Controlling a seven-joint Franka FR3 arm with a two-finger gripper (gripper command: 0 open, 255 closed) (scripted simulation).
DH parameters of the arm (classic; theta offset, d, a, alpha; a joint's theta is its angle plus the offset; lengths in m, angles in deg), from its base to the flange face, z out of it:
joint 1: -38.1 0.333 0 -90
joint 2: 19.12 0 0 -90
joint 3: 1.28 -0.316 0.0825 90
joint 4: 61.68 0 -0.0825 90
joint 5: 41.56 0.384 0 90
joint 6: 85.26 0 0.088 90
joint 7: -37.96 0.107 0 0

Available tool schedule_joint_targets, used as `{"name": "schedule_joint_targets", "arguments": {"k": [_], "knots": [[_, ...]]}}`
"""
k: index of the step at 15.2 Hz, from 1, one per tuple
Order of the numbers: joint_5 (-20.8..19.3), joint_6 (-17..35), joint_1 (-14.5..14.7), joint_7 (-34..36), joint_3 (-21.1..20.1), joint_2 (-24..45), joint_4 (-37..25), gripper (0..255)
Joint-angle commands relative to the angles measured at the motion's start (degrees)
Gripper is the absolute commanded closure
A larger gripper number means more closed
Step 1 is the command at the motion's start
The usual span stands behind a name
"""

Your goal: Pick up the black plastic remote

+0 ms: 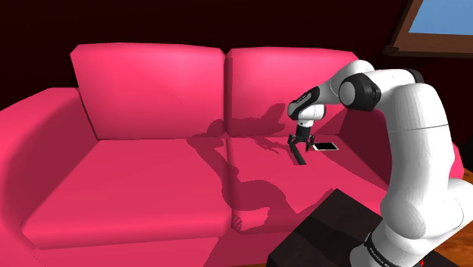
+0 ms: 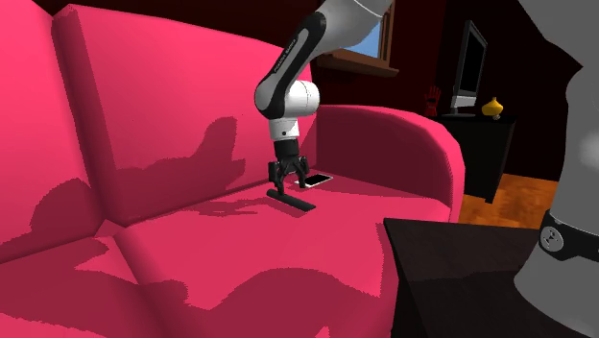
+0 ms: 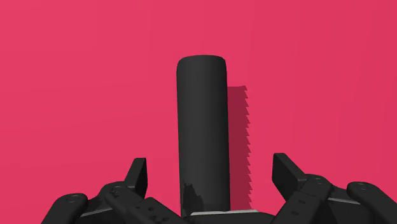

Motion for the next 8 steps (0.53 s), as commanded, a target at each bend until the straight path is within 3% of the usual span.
{"name": "schedule_joint_targets", "arguments": {"k": [1, 7, 8], "knots": [[0.3, 0.8, -0.2, -0.1, -0.2, 1.4, -0.6, 0], [0.8, 2.5, -0.5, -0.4, -0.6, 3.5, -1.0, 0], [0.8, 2.4, -0.5, -0.5, -0.6, 3.3, -0.9, 255]]}}
